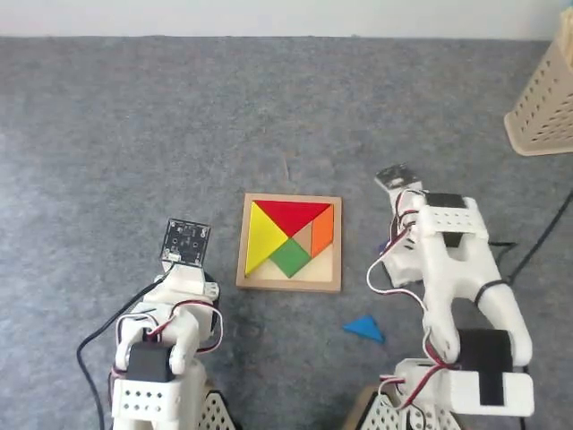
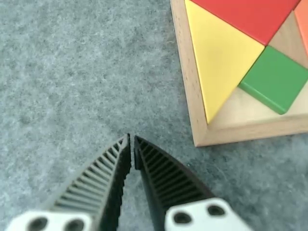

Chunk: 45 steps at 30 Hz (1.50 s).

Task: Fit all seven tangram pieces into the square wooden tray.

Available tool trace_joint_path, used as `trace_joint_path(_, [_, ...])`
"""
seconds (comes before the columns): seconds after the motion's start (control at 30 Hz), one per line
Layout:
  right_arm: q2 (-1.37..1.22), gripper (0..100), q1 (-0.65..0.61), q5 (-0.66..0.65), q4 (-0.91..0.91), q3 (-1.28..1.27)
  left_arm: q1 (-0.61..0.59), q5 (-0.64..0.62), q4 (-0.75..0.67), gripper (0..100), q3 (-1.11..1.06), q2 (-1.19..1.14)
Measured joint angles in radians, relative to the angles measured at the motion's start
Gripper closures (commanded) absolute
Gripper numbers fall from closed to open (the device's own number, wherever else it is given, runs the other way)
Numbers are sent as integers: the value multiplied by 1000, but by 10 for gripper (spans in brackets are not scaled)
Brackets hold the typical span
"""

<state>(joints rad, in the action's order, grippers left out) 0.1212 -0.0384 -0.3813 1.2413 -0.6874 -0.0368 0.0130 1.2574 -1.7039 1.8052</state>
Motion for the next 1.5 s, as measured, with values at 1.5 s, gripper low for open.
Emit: trace_joint_path(1.5, [-379, 992, -34, 287, -48, 344, 0, 0, 0, 988, 0, 0])
